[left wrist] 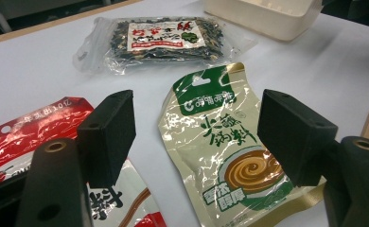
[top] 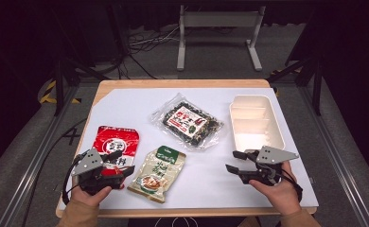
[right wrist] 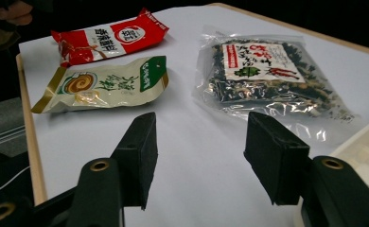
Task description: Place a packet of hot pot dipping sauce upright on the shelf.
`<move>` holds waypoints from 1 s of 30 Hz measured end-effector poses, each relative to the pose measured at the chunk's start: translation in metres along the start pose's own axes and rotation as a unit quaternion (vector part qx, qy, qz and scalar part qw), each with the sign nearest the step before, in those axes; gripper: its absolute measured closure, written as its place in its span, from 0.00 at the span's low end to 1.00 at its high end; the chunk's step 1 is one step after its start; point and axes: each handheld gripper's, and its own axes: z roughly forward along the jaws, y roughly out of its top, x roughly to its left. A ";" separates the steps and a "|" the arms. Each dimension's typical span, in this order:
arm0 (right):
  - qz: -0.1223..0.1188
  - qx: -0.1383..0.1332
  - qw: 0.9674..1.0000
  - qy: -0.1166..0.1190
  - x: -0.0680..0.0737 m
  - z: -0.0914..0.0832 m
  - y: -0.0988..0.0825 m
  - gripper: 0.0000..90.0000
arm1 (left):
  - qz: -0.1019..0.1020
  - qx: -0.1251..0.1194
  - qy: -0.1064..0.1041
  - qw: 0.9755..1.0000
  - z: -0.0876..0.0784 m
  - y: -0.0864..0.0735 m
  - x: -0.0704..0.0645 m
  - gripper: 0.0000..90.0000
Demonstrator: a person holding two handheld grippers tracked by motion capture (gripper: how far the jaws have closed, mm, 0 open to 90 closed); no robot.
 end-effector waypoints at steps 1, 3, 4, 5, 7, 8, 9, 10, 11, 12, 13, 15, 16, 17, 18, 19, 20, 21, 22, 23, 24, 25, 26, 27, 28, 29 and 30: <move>0.007 0.003 1.000 0.001 0.000 0.001 0.001 0.48 | 0.000 0.000 0.000 1.000 0.000 0.000 0.000 0.32; 0.014 0.010 1.000 0.013 0.002 0.005 0.003 0.48 | -0.003 -0.003 0.002 1.000 -0.001 0.000 0.000 0.32; 0.014 0.012 1.000 0.015 0.003 0.006 0.004 0.48 | -0.002 -0.002 0.001 1.000 -0.001 0.000 0.000 0.32; 0.008 0.017 1.000 0.016 0.004 0.009 0.006 0.47 | -0.003 -0.002 0.001 1.000 -0.001 0.000 -0.001 0.32; 0.001 0.021 1.000 0.020 0.006 0.014 0.010 0.47 | 0.000 0.000 0.003 1.000 -0.001 0.000 -0.002 0.32; -0.002 0.023 1.000 0.022 0.007 0.016 0.013 0.46 | 0.000 0.000 0.003 1.000 -0.001 0.000 -0.002 0.32; -0.002 0.024 0.999 0.023 0.007 0.019 0.016 0.45 | -0.003 -0.001 0.005 1.000 -0.002 -0.002 -0.002 0.32; -0.002 0.024 0.999 0.023 0.007 0.019 0.016 0.45 | -0.003 -0.001 0.005 1.000 -0.002 -0.002 -0.002 0.32; -0.004 0.025 0.999 0.024 0.007 0.021 0.019 0.44 | -0.004 -0.001 0.005 1.000 -0.004 -0.002 -0.002 0.32; -0.005 0.026 0.999 0.026 0.008 0.022 0.021 0.44 | -0.003 -0.001 0.006 1.000 -0.005 -0.002 -0.002 0.32; -0.006 0.027 0.999 0.028 0.007 0.024 0.023 0.43 | -0.003 -0.002 0.008 1.000 -0.006 -0.003 -0.002 0.32; -0.010 0.032 0.999 0.030 0.007 0.028 0.027 0.42 | -0.004 -0.002 0.008 1.000 -0.007 -0.004 -0.002 0.32; -0.011 0.036 0.999 0.031 0.007 0.031 0.029 0.41 | -0.004 -0.002 0.010 1.000 -0.008 -0.004 -0.002 0.32; -0.012 0.039 0.999 0.033 0.008 0.033 0.031 0.41 | -0.006 -0.003 0.010 1.000 -0.008 -0.005 -0.002 0.32; -0.014 0.040 0.998 0.036 0.008 0.036 0.033 0.40 | -0.006 -0.003 0.010 1.000 -0.008 -0.005 -0.003 0.32; -0.015 0.042 0.998 0.038 0.008 0.037 0.035 0.40 | -0.005 -0.003 0.011 1.000 -0.009 -0.005 -0.003 0.32; -0.016 0.045 0.998 0.039 0.008 0.040 0.037 0.40 | -0.005 -0.003 0.012 1.000 -0.010 -0.006 -0.002 0.32; -0.017 0.048 0.998 0.041 0.008 0.042 0.039 0.40 | -0.007 -0.003 0.012 1.000 -0.010 -0.006 -0.002 0.32; -0.017 0.048 0.998 0.043 0.009 0.044 0.041 0.40 | -0.010 -0.005 0.013 1.000 -0.010 -0.006 -0.002 0.32; -0.018 0.048 0.998 0.043 0.009 0.046 0.043 0.40 | -0.011 -0.005 0.013 1.000 -0.010 -0.006 -0.002 0.32; -0.019 0.049 0.998 0.044 0.009 0.048 0.045 0.40 | -0.011 -0.005 0.013 1.000 -0.010 -0.006 -0.001 0.32; -0.019 0.048 0.998 0.045 0.009 0.050 0.047 0.40 | -0.012 -0.006 0.013 1.000 -0.010 -0.006 -0.001 0.32; -0.020 0.048 0.998 0.045 0.009 0.052 0.049 0.40 | -0.010 -0.004 0.014 1.000 -0.010 -0.006 0.000 0.32; -0.021 0.047 0.998 0.047 0.010 0.055 0.052 0.39 | -0.010 -0.004 0.014 1.000 -0.009 -0.006 0.000 0.32; -0.020 0.048 0.997 0.048 0.010 0.056 0.054 0.39 | -0.009 -0.003 0.015 1.000 -0.009 -0.007 0.000 0.32; -0.022 0.049 0.997 0.050 0.011 0.060 0.056 0.39 | -0.013 -0.002 0.015 1.000 -0.010 -0.008 -0.001 0.33; -0.022 0.049 0.997 0.050 0.011 0.060 0.056 0.39 | -0.013 -0.002 0.015 1.000 -0.010 -0.008 -0.001 0.33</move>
